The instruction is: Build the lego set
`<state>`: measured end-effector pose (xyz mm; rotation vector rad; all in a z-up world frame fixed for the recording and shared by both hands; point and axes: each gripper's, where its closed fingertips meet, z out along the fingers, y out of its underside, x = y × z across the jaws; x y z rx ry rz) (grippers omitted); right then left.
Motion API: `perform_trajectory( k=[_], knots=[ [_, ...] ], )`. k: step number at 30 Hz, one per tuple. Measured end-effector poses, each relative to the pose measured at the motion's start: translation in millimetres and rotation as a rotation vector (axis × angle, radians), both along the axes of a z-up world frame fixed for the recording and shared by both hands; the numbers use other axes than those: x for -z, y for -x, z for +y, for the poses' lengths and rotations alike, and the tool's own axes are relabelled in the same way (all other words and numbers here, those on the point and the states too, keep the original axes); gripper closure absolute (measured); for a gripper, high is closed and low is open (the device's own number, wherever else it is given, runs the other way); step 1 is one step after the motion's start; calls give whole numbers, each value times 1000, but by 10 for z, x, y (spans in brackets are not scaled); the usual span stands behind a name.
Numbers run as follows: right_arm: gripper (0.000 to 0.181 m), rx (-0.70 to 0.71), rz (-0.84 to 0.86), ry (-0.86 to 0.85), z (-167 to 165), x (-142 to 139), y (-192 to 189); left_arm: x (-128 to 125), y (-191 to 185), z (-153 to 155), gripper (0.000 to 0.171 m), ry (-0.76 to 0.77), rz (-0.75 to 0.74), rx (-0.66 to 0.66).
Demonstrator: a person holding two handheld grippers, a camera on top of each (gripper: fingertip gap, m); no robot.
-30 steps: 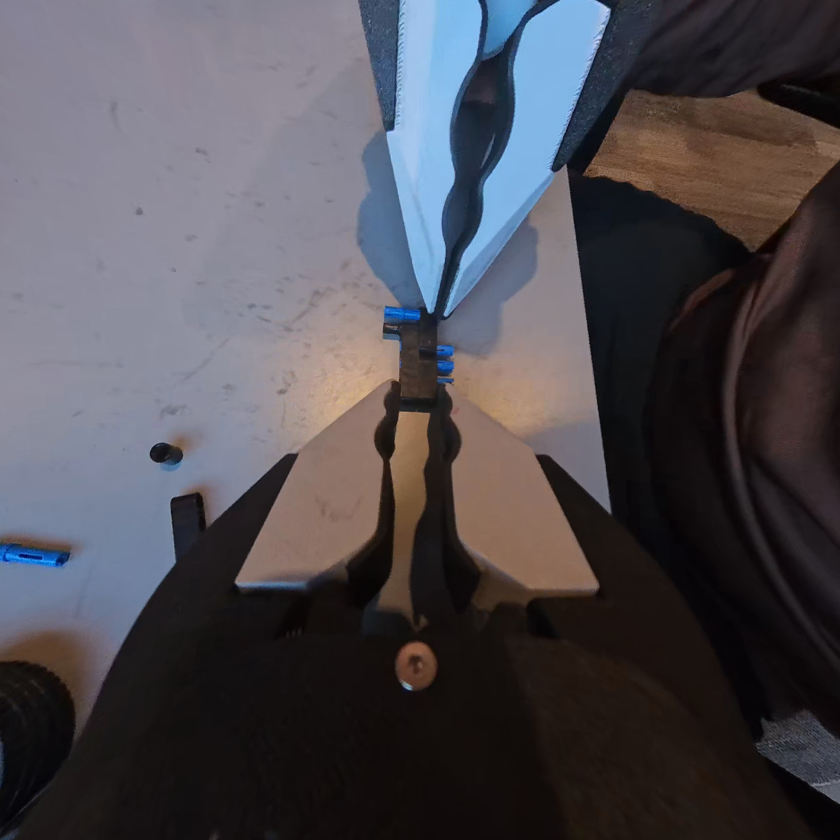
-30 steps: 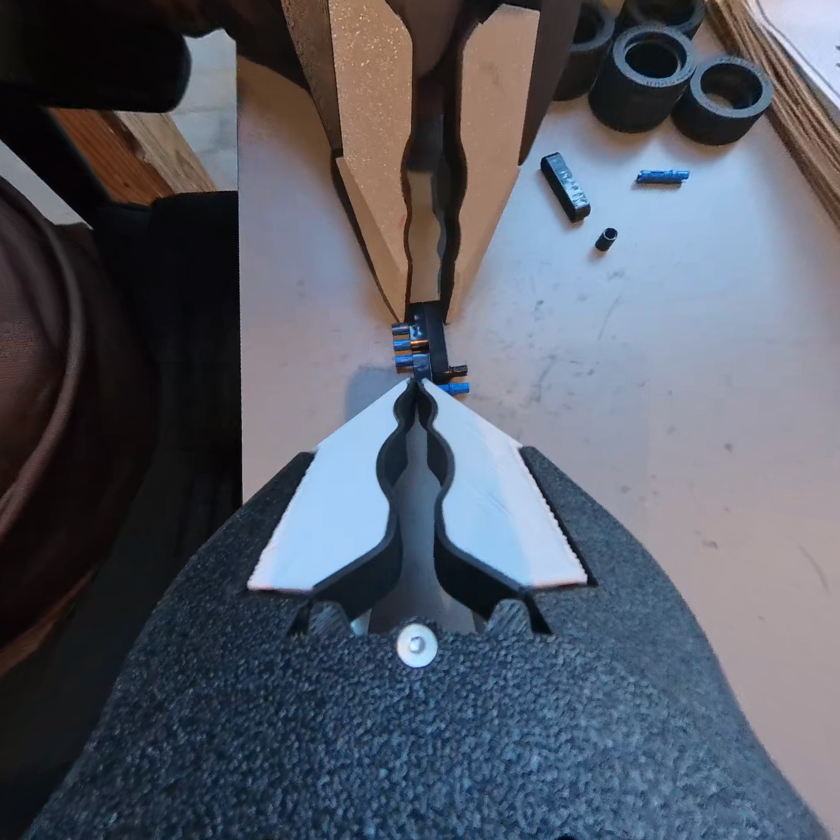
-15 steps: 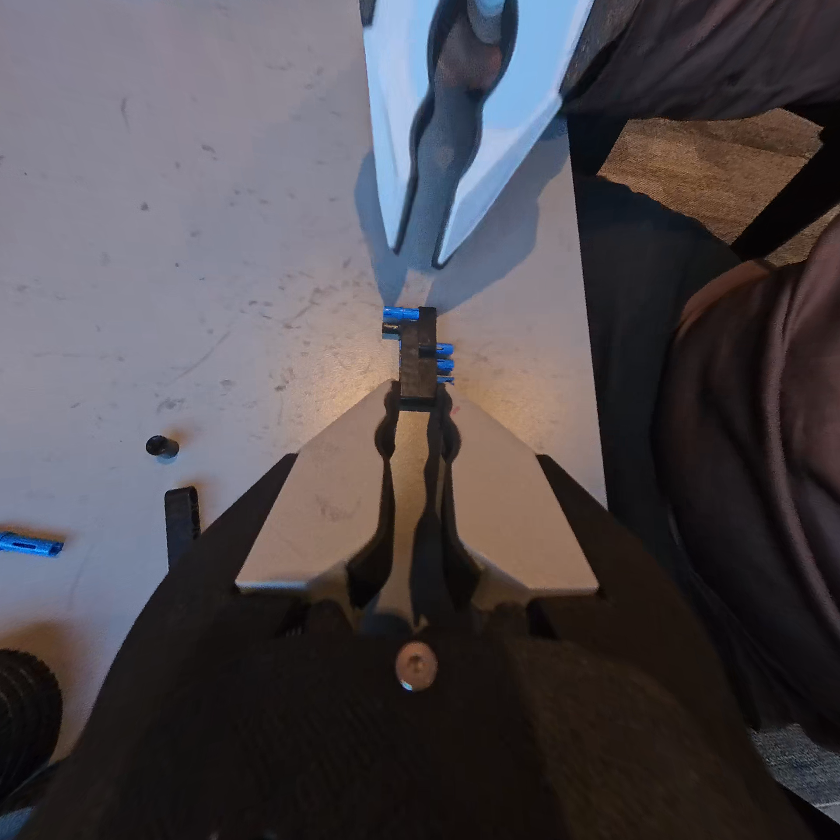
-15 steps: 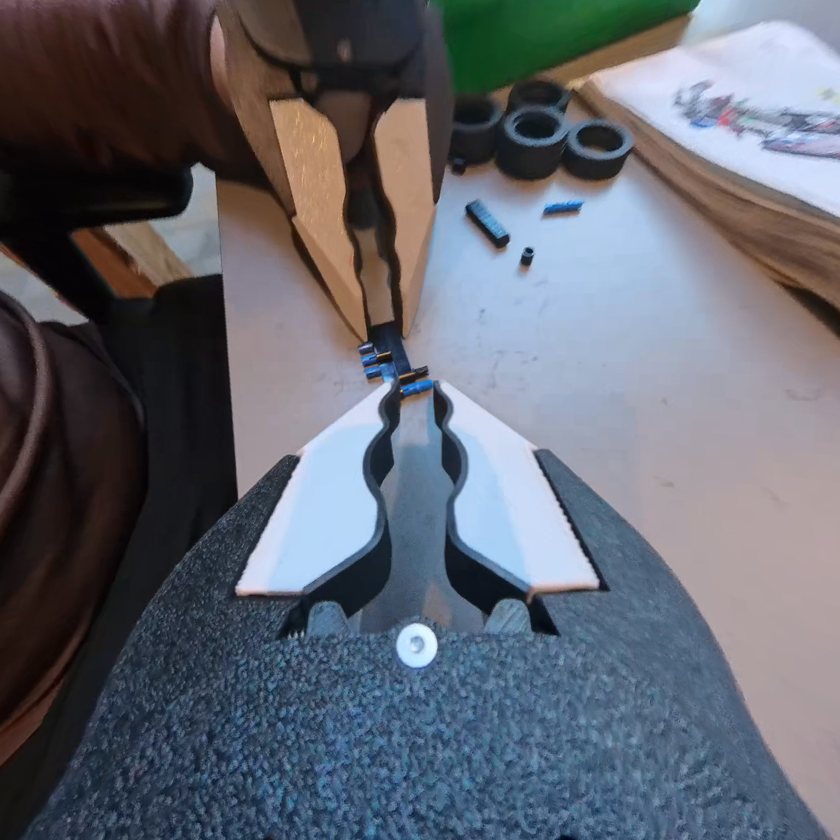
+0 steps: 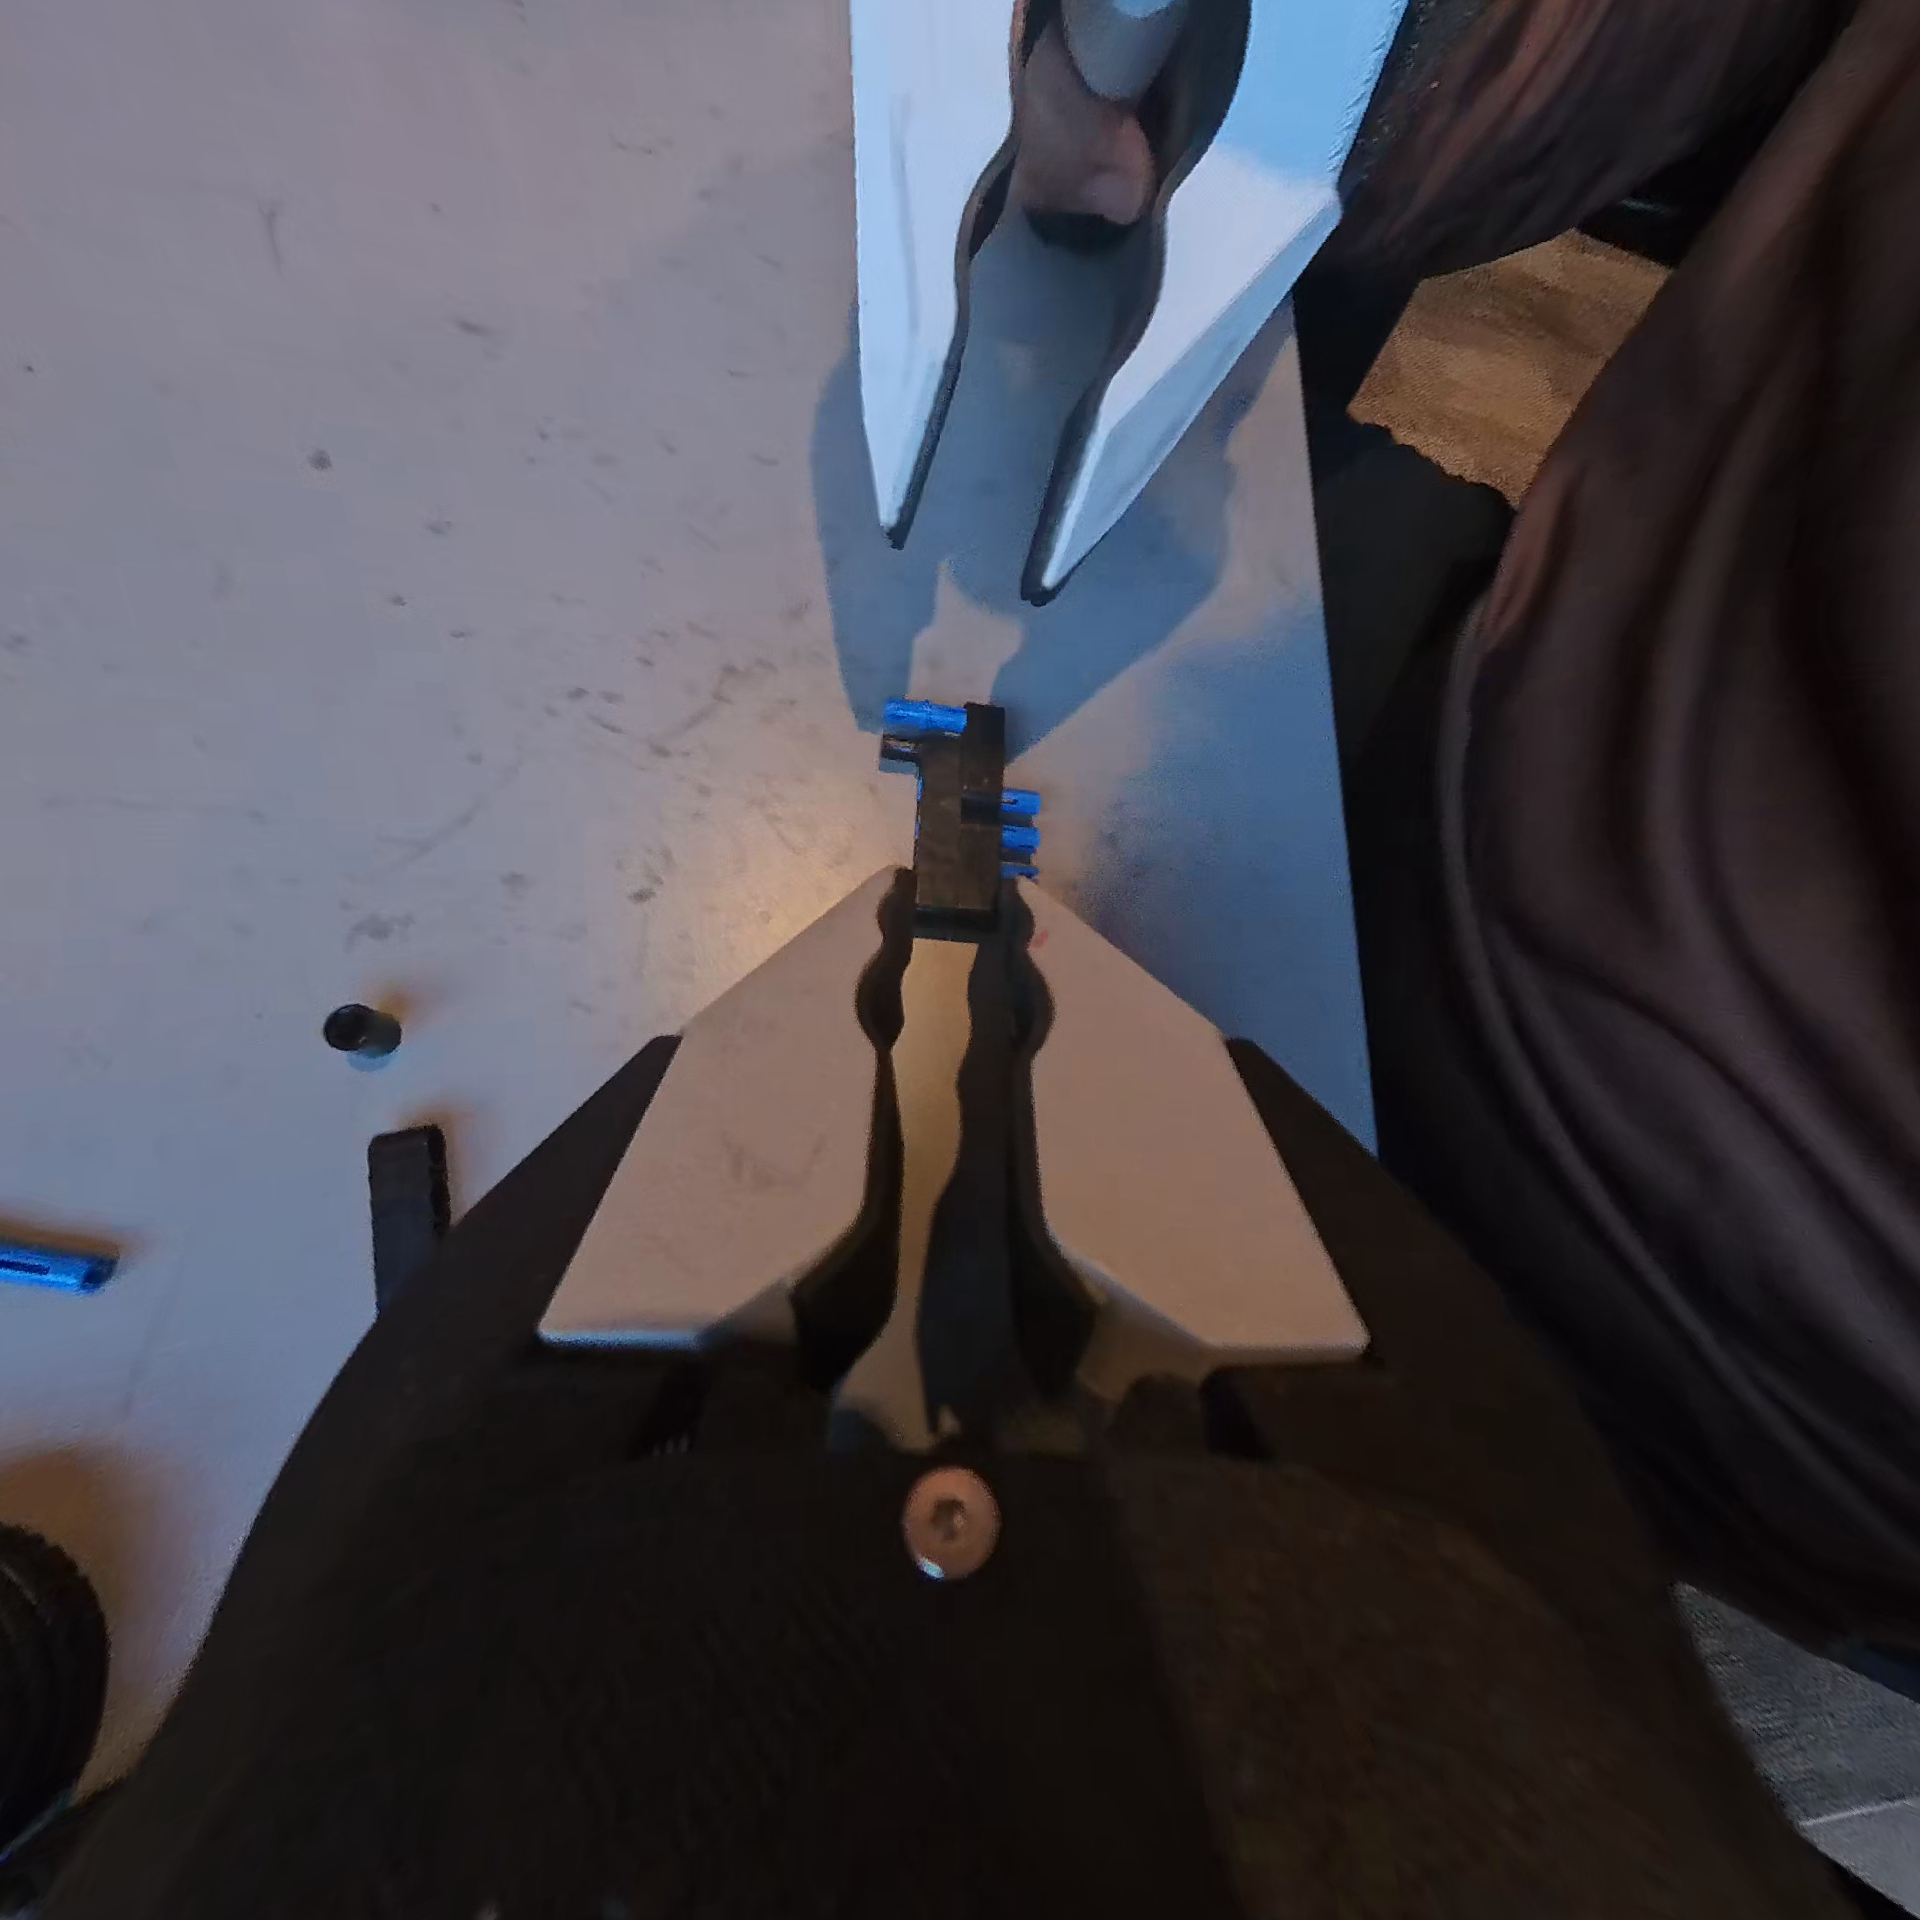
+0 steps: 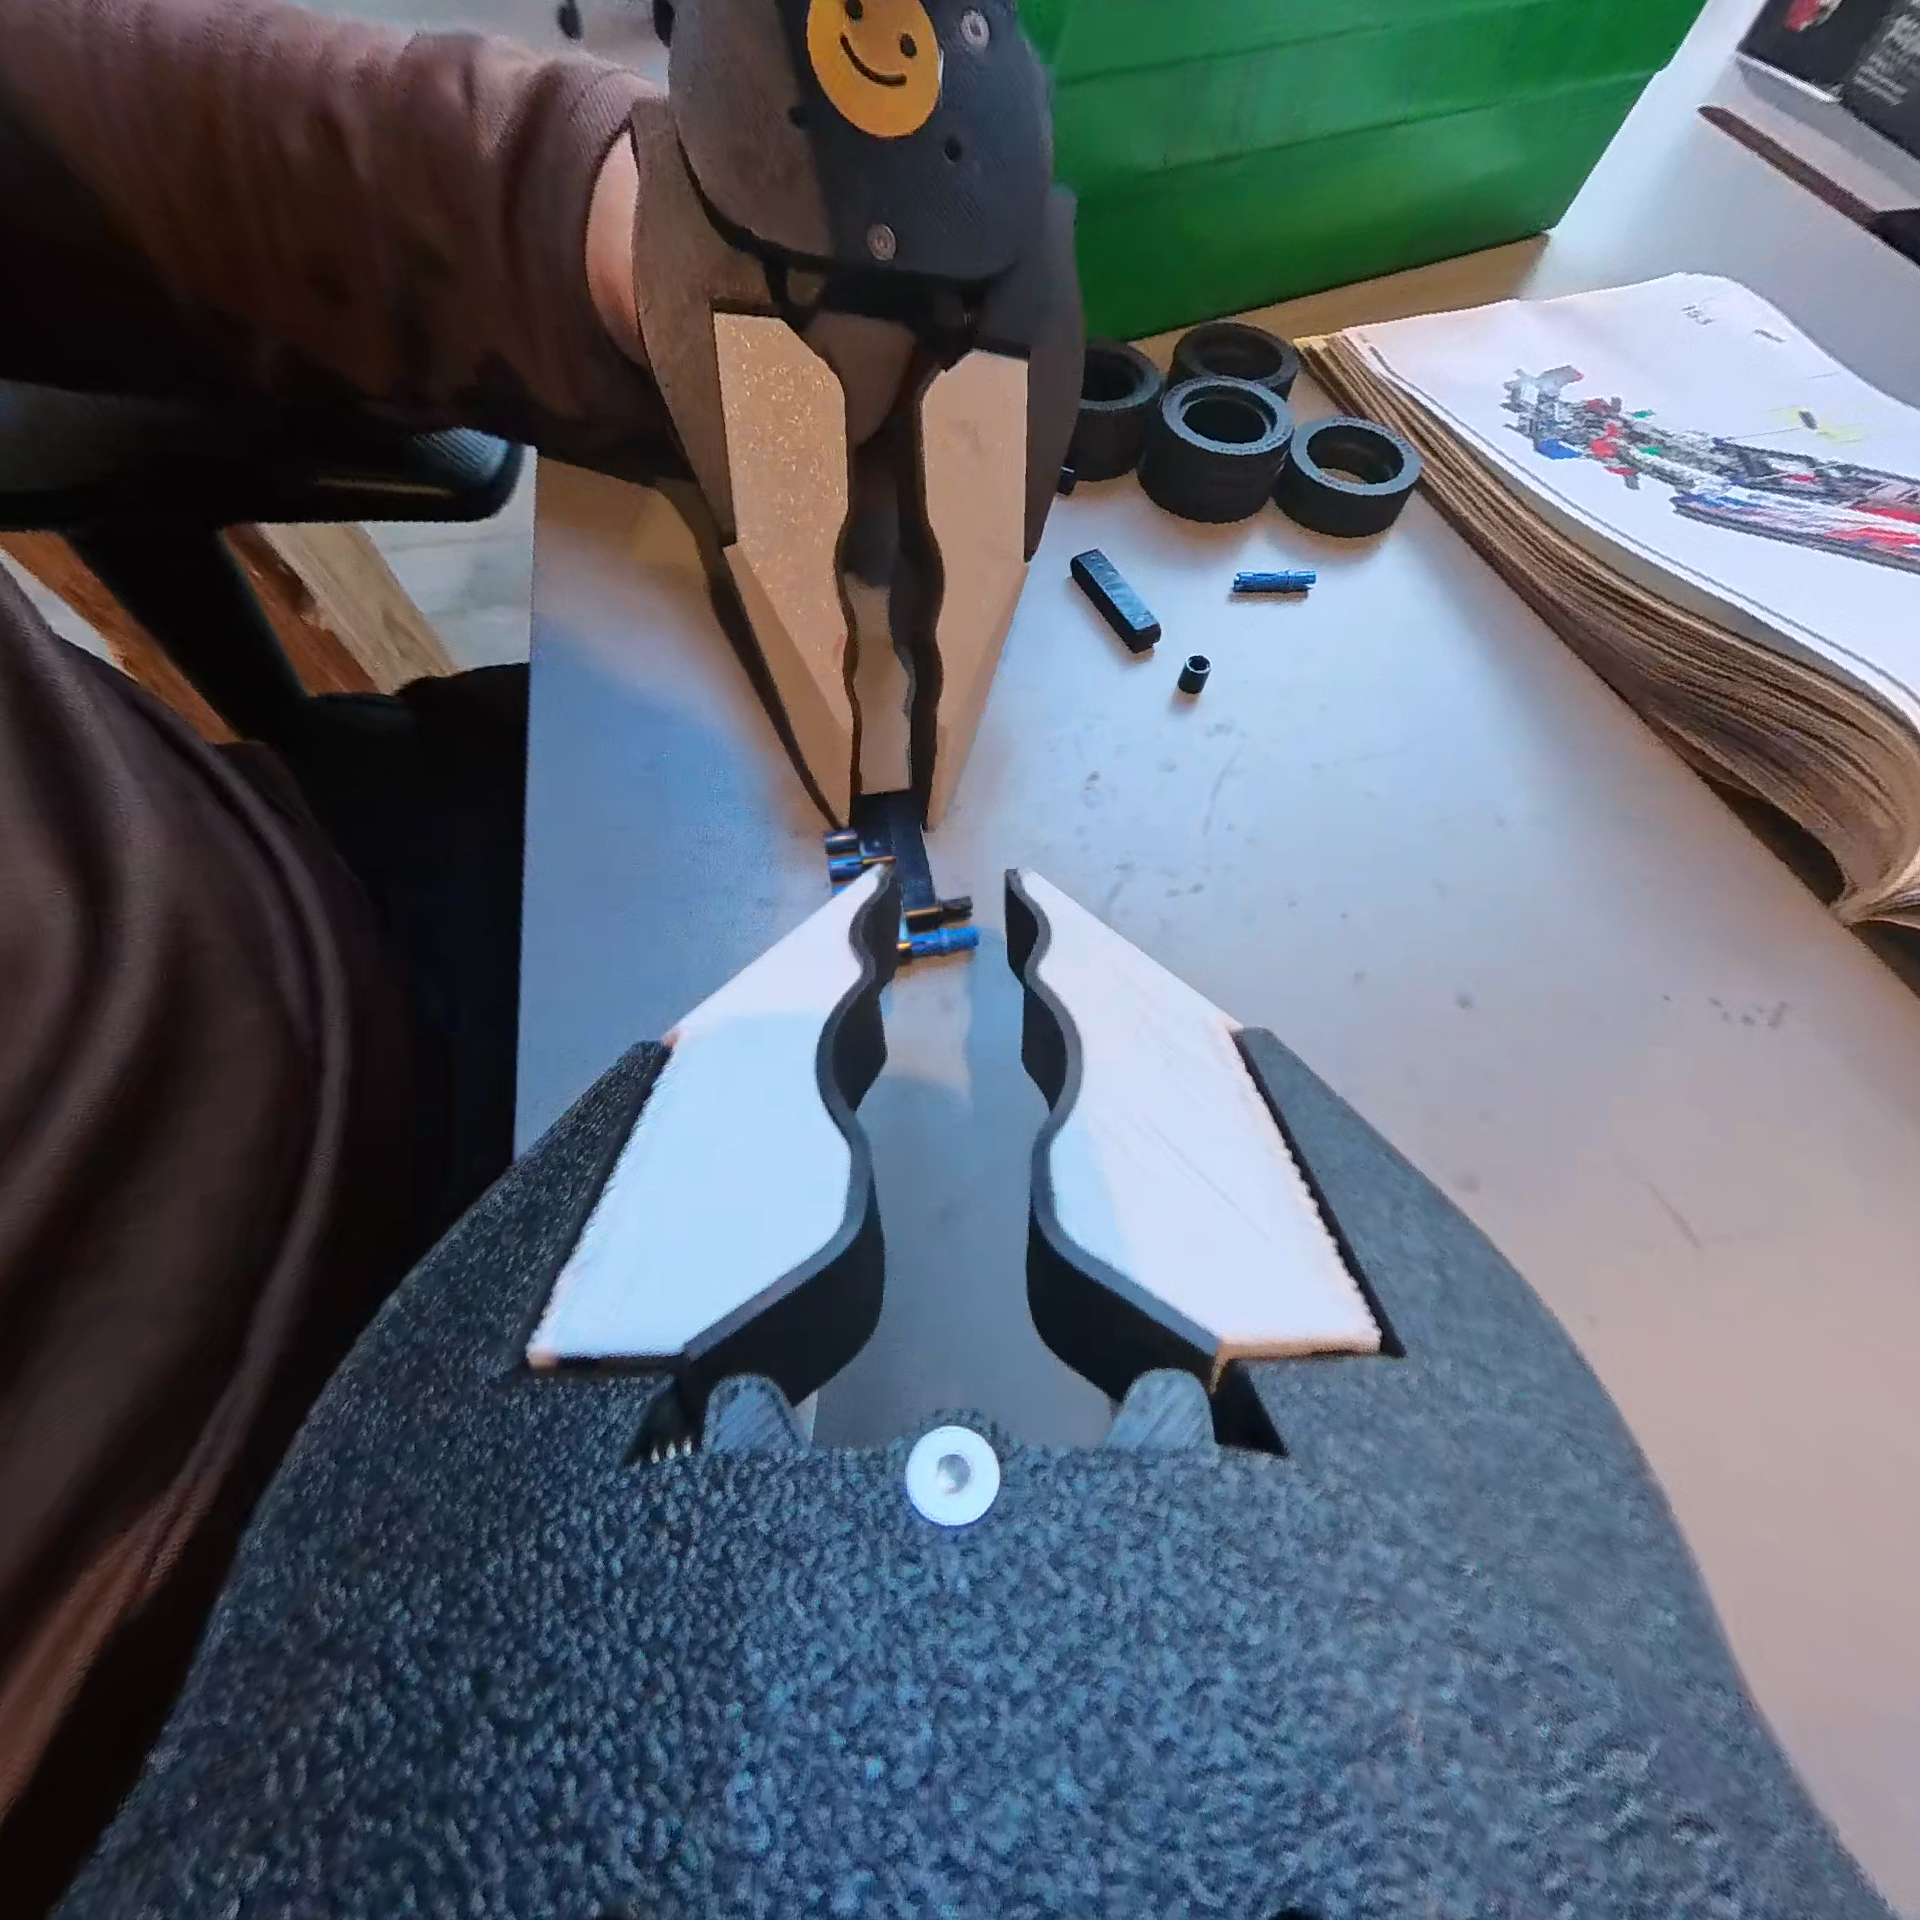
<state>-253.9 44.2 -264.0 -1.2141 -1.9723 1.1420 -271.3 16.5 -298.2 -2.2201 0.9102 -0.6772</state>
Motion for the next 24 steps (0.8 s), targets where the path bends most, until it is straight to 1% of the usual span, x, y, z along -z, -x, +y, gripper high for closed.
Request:
perform_trajectory(
  k=[3,6,9,14,17,21,24],
  knots=[
    [158,-20,-12,51,24,-21,66,-3,-2,19,157,18,-17,-8],
    [156,-27,-19,50,41,-8,132,0,4,30,157,-4,3,-16],
    [156,-28,-13,-5,31,21,167,1,6,37,157,-29,25,-25],
    [159,-12,16,-127,20,62,177,-1,16,50,157,-16,14,-37],
    [158,0,7,-168,35,103,196,0,22,56,157,-32,28,-41],
    [158,26,21,-146,81,64,209,1,39,76,157,-39,35,-60],
    [154,55,24,-106,137,29,199,1,42,80,157,-34,31,-63]
  ],
)
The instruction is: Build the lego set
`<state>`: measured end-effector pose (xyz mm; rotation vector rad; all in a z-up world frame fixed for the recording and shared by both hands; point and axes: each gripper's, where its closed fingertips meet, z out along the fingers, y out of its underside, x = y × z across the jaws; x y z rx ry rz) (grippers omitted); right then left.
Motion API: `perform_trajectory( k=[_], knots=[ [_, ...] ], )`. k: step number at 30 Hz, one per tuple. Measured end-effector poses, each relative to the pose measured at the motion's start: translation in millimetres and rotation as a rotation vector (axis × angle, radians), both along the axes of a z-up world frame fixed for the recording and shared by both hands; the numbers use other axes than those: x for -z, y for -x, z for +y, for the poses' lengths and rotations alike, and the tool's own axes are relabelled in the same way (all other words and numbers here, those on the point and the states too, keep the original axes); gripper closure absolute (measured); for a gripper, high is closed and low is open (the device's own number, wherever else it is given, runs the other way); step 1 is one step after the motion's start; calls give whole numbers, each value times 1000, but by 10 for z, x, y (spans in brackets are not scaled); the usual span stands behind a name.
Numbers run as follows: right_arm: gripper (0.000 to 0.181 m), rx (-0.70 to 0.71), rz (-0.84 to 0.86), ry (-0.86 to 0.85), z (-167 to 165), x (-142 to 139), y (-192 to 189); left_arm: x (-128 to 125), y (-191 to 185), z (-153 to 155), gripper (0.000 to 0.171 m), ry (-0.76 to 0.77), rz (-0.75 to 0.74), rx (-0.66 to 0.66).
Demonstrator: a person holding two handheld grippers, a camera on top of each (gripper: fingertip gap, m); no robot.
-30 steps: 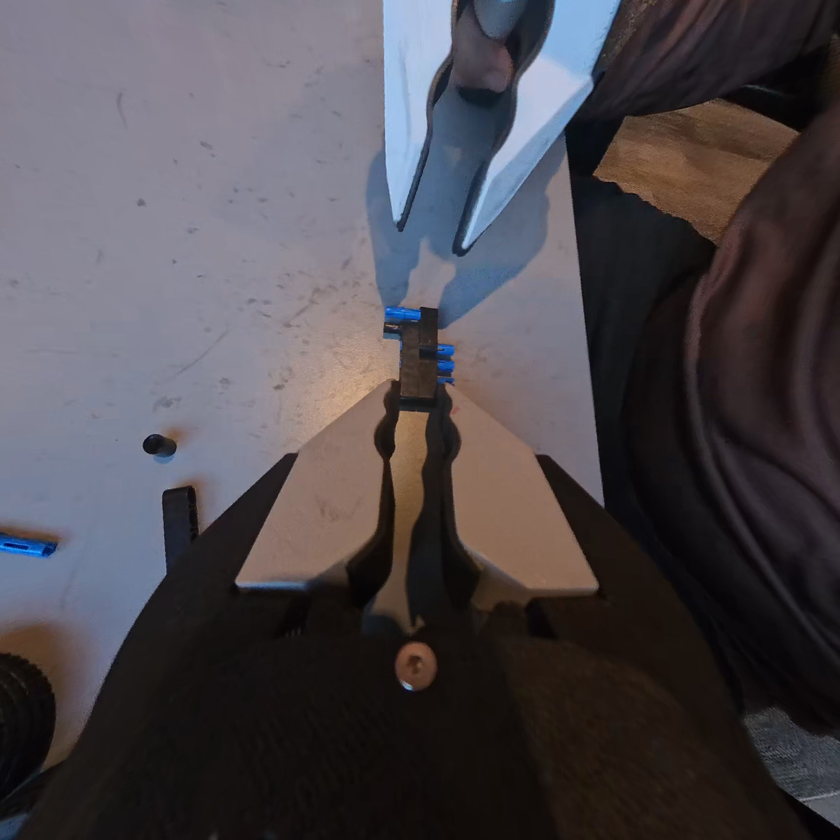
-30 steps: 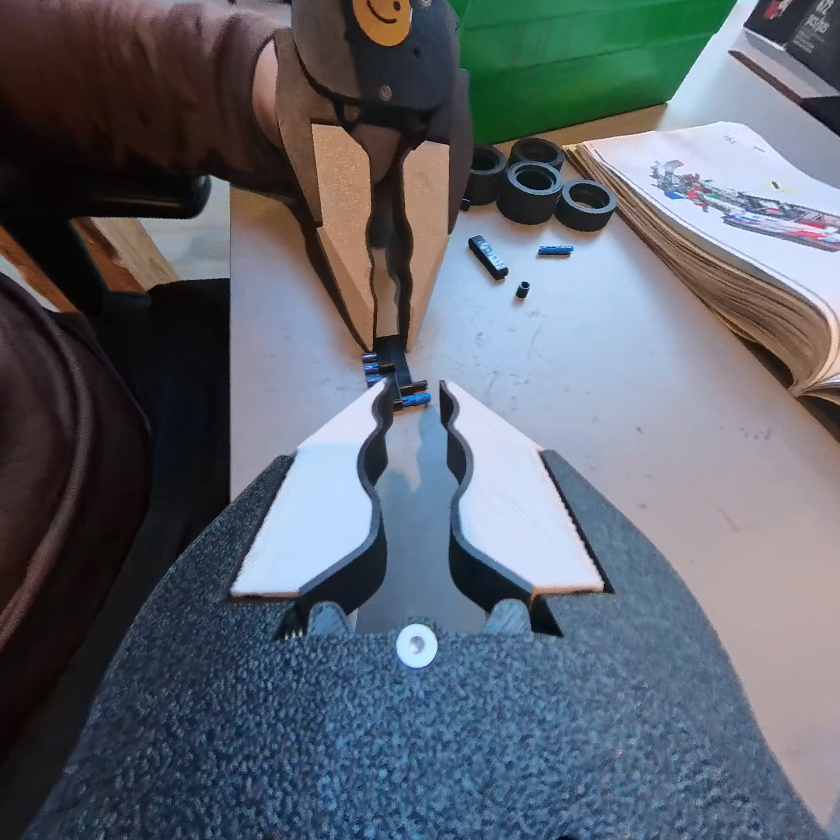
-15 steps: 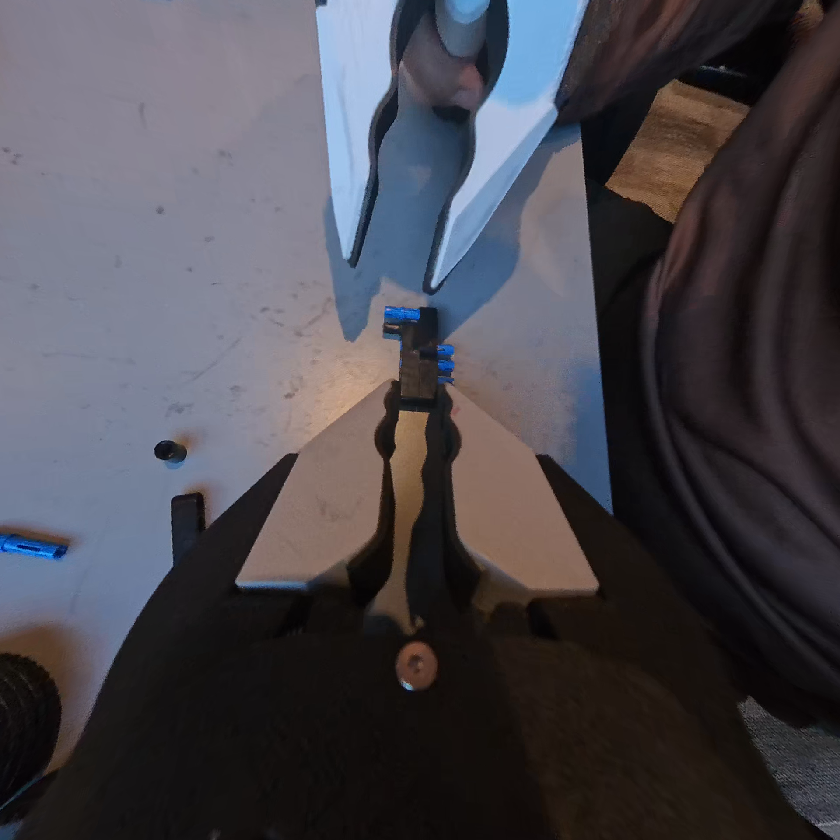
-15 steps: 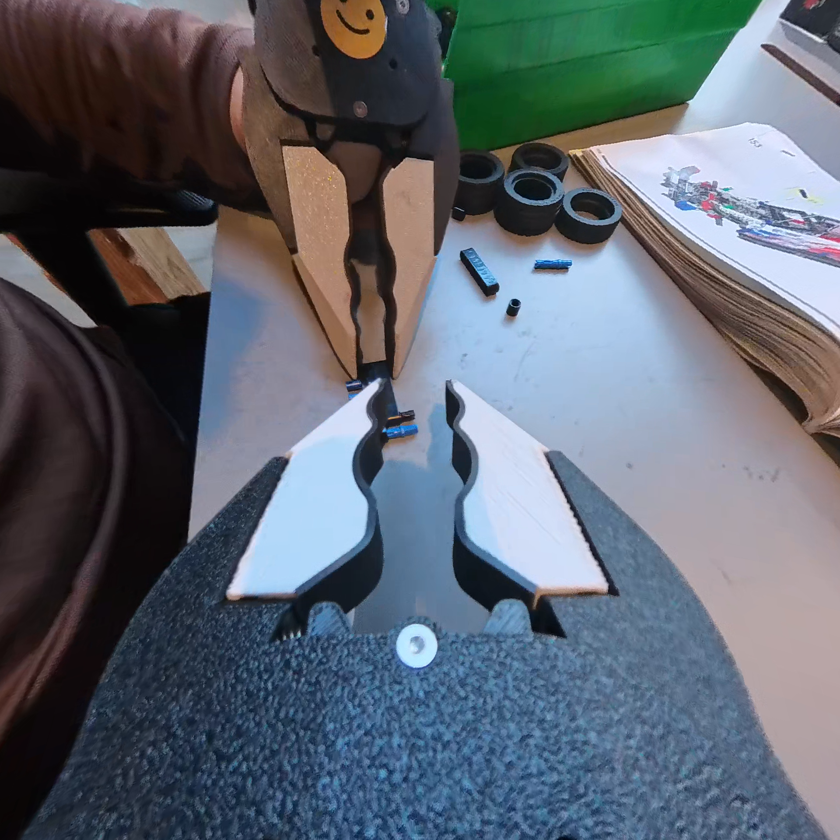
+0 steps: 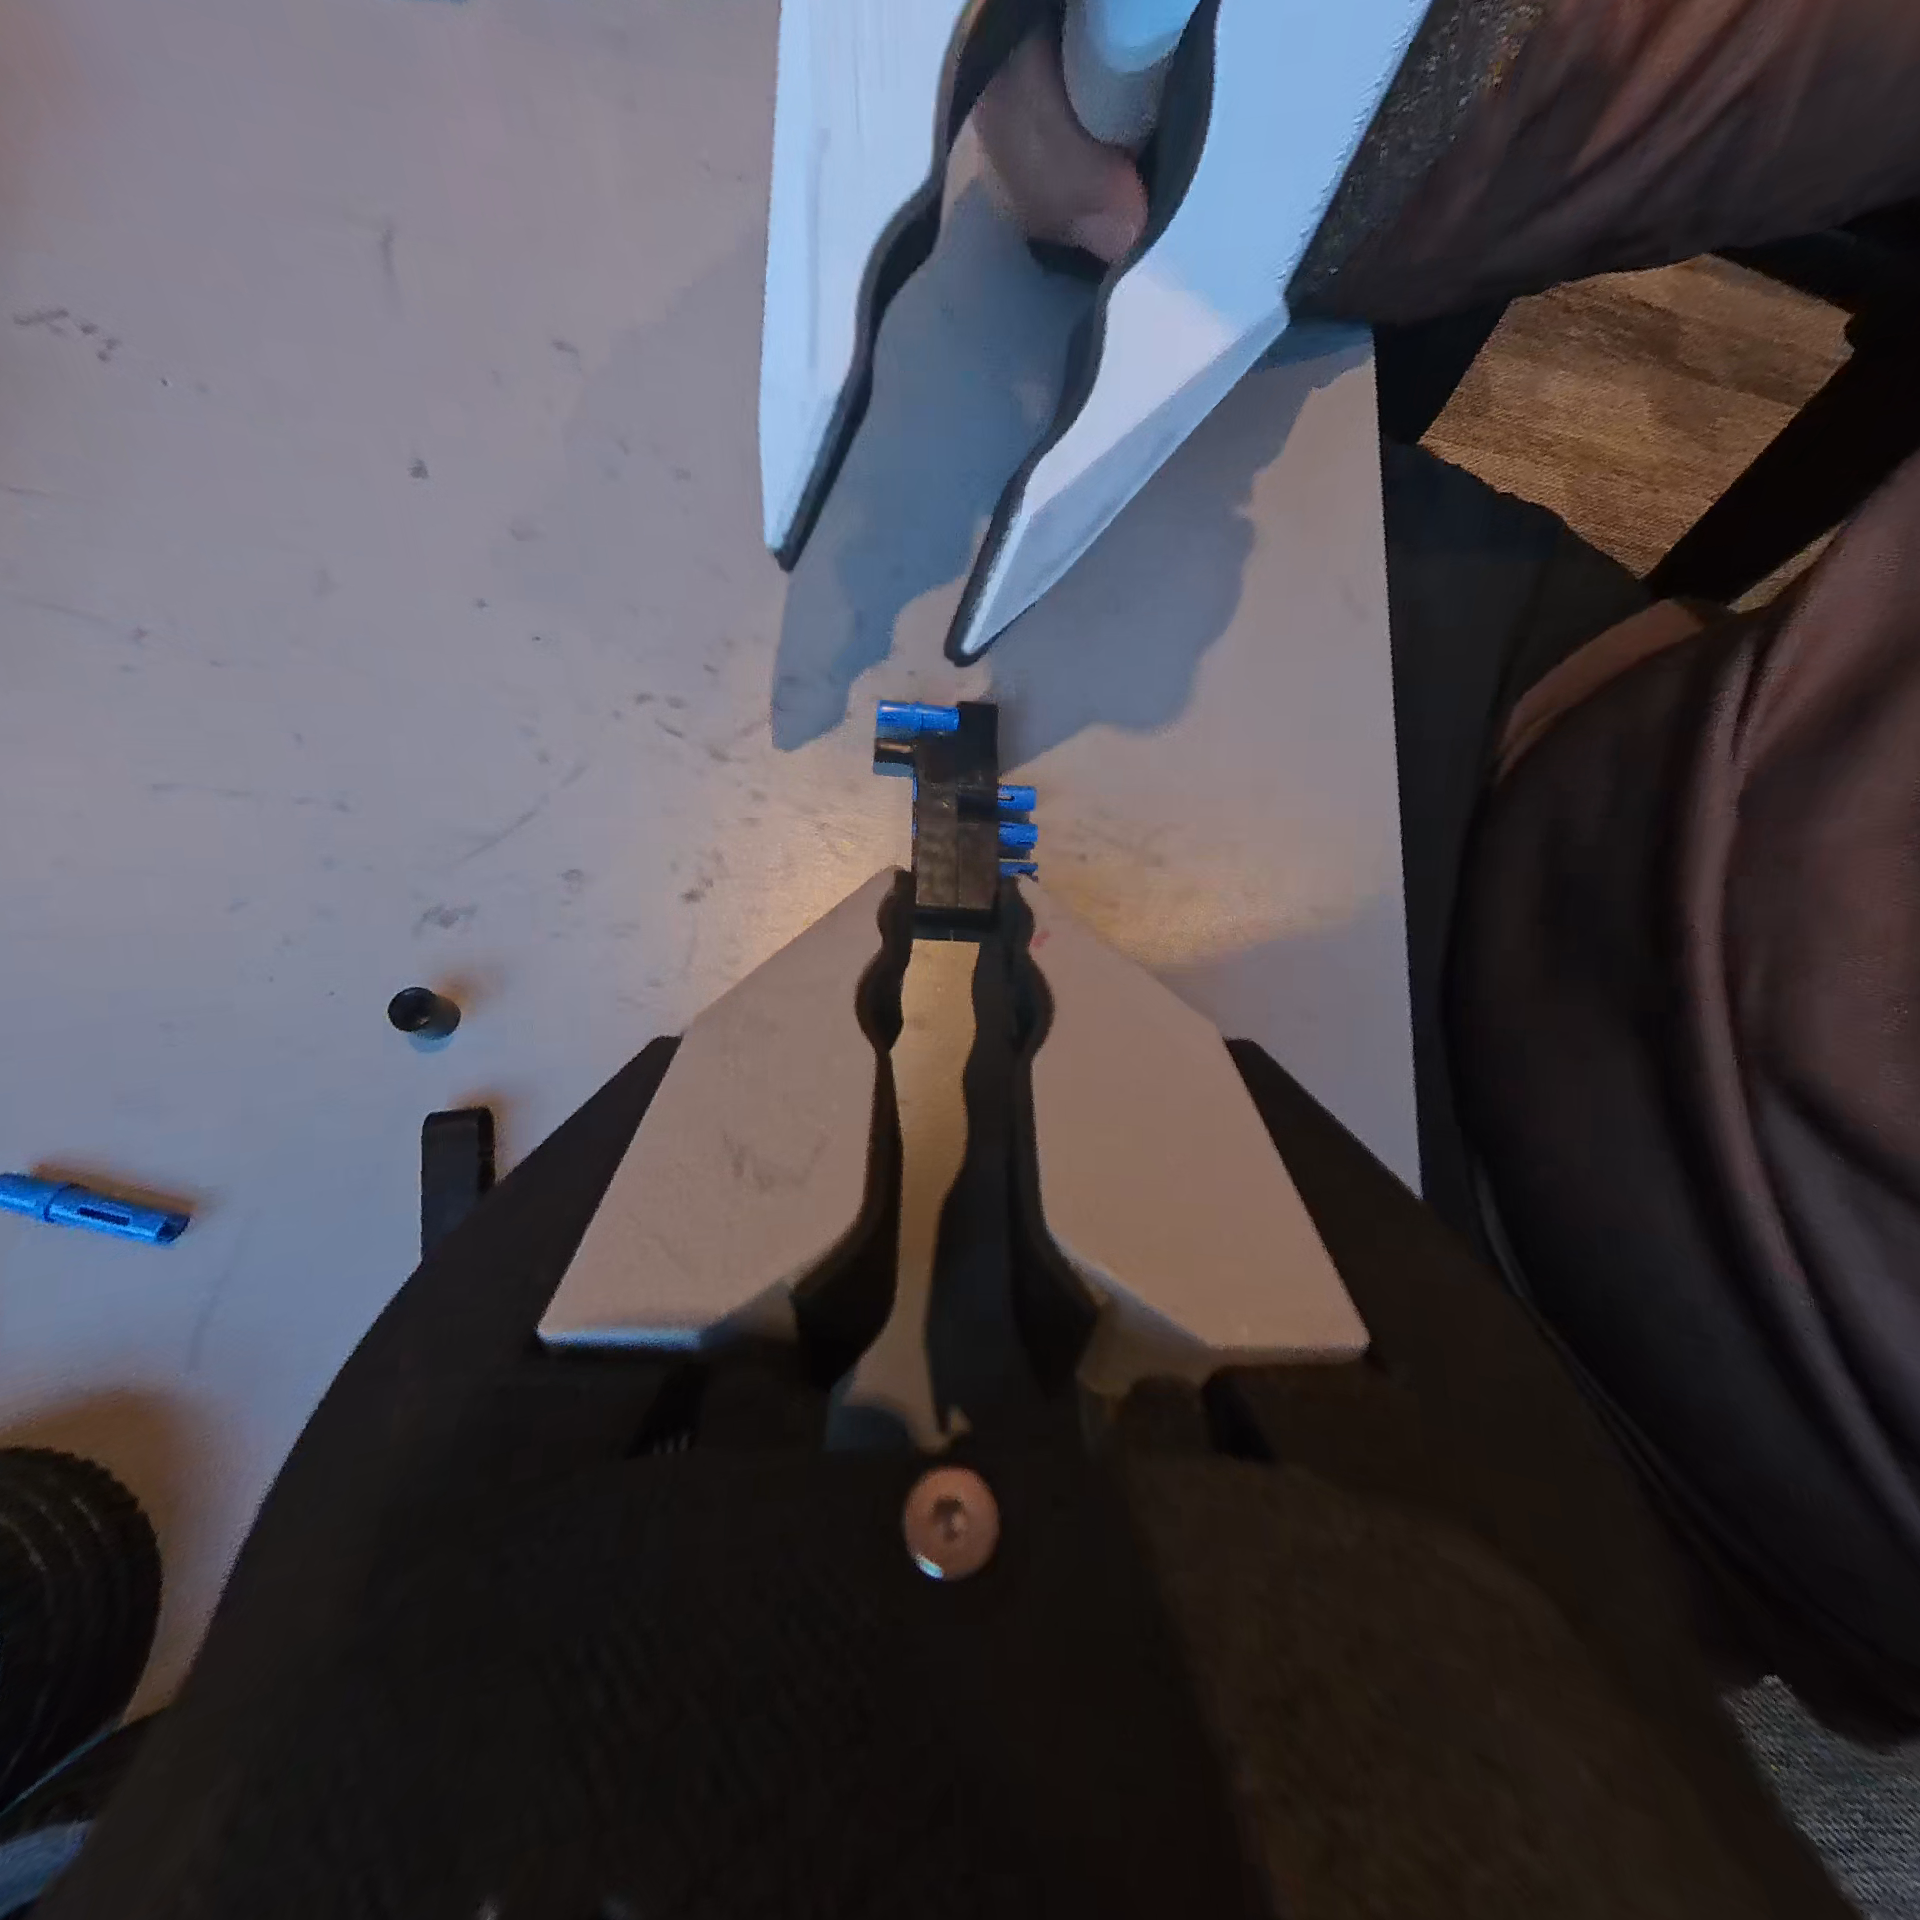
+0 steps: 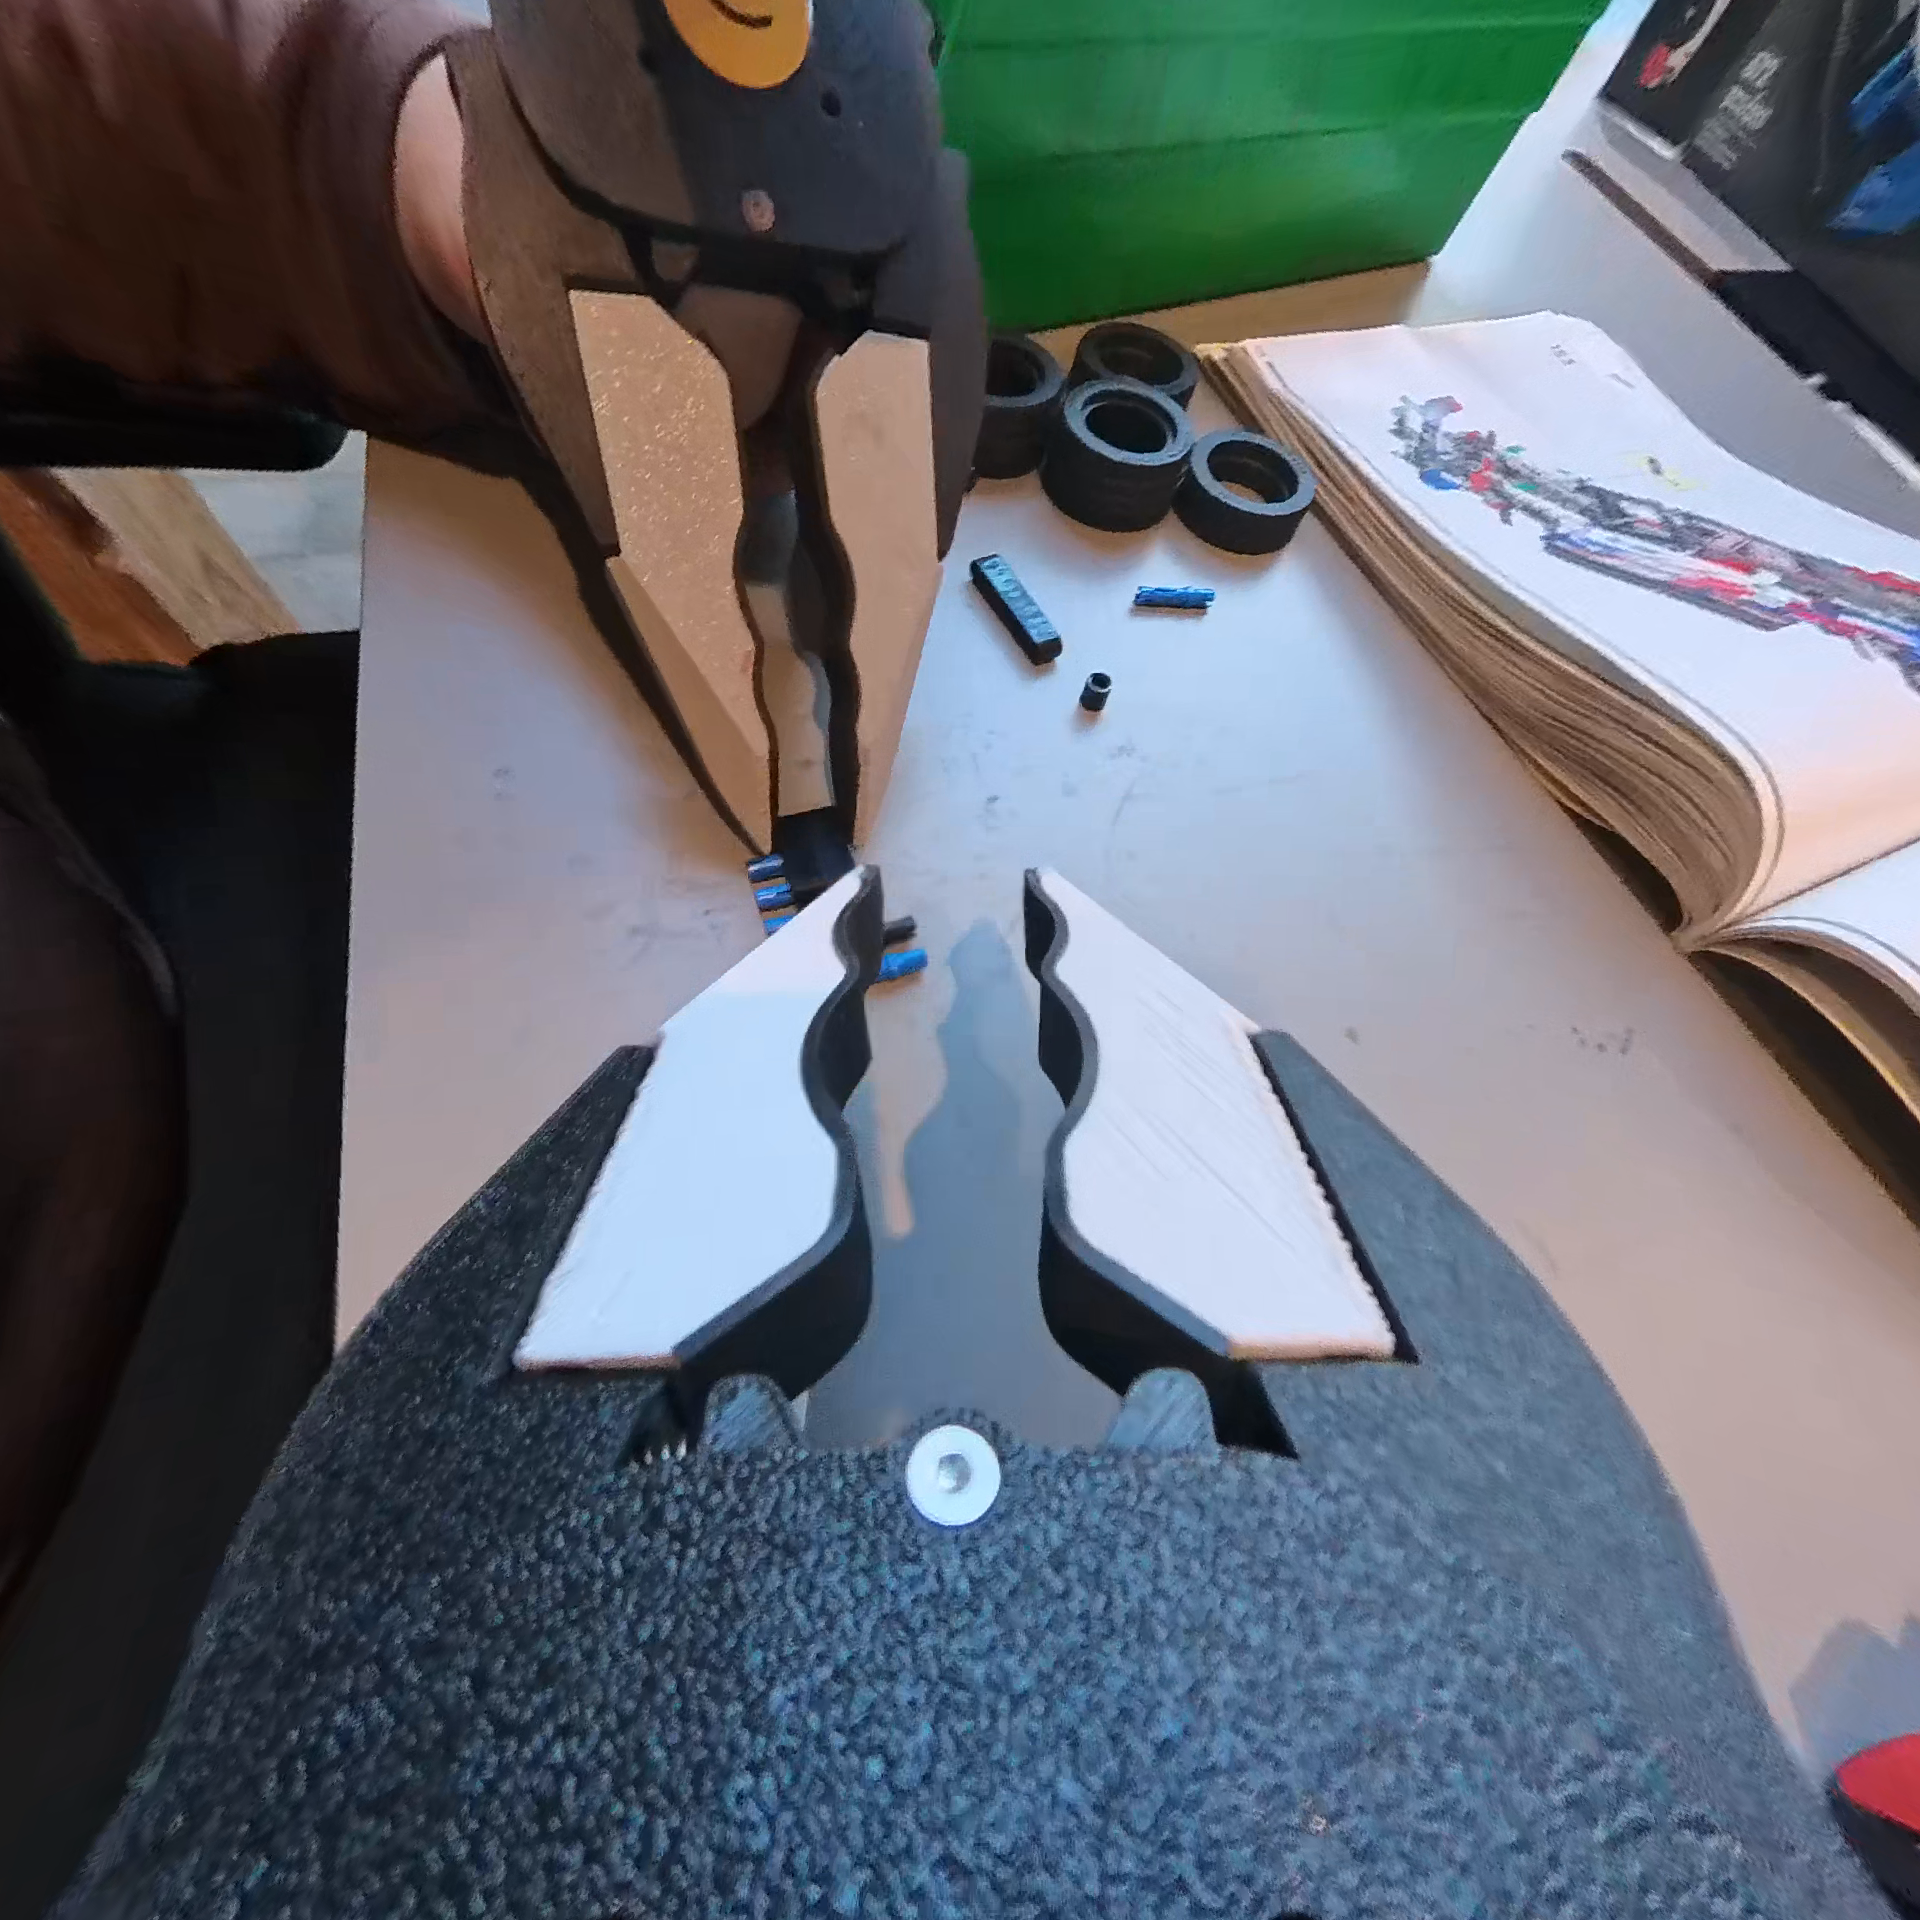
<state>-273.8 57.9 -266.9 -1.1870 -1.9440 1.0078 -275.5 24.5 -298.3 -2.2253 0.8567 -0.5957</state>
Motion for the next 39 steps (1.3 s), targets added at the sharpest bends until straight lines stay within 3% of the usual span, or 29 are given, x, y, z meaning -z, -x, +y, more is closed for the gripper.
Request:
perform_trajectory(
  k=[5,17,30,39],
  knots=[
    [145,-52,-121,-4,7,171,-126,1,1,-1,157,-8,8,1],
    [151,-126,-238,-33,-173,320,-77,2,-2,-2,157,0,0,2],
    [157,-113,-473,-74,-166,351,-91,5,-9,-3,158,5,0,-7],
    [159,-30,-456,11,-163,350,-106,-1,-5,7,158,-30,33,-63]
  ],
)
